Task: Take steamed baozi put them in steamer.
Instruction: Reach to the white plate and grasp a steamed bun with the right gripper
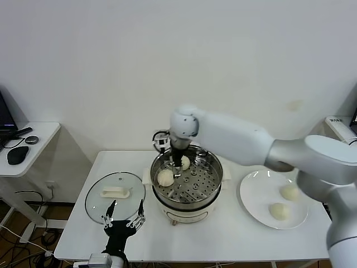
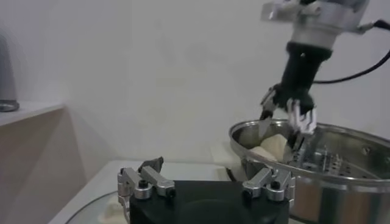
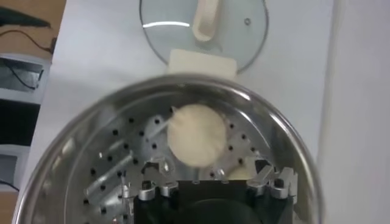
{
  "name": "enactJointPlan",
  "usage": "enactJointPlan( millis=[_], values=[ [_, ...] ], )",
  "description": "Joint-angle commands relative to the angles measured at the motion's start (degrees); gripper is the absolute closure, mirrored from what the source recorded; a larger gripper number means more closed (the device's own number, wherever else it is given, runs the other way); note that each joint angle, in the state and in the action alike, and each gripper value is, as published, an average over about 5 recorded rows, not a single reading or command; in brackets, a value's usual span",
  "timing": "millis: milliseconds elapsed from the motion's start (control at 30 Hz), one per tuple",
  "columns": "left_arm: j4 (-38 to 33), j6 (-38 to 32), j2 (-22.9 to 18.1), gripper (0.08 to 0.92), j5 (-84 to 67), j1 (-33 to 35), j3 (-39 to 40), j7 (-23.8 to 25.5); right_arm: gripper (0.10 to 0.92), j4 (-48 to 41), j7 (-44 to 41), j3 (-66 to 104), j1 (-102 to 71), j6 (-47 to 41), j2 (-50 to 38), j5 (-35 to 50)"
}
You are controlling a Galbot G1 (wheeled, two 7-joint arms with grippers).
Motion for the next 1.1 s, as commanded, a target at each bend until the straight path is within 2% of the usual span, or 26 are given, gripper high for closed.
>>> enactJointPlan(
  millis=[33,300,500,600,733,1100],
  values=[
    [0.54,0.12,0.19,0.177,-0.35,-0.04,-1.26,0.21,0.203,8.29,-4.4,9.58,1.82,7.12,-20.08,-0.49],
    [1.73,0.56,1.54,0.177,-2.38,-0.21,-3.2,0.34,0.203,13.84,-11.03,16.67,-3.8,20.01,-42.31,-8.71],
    [1.5,0.91,1.76,0.177,-2.38,0.35,-4.39,0.69,0.203,16.79,-12.08,32.21,-27.37,26.0,-51.27,-17.0],
    [1.96,0.87,1.64,0.177,-2.05,0.98,-4.51,0.55,0.203,15.77,-12.29,41.28,-41.22,30.71,-51.83,-20.43],
    [2.17,0.73,1.19,0.177,-1.16,1.91,-4.45,0.32,0.203,13.75,-12.07,45.46,-49.04,33.29,-49.58,-24.39],
    [3.14,0.42,0.39,0.177,-0.14,2.39,-4.17,0.24,0.203,10.32,-11.57,43.5,-49.06,34.74,-43.38,-30.9]
  ],
)
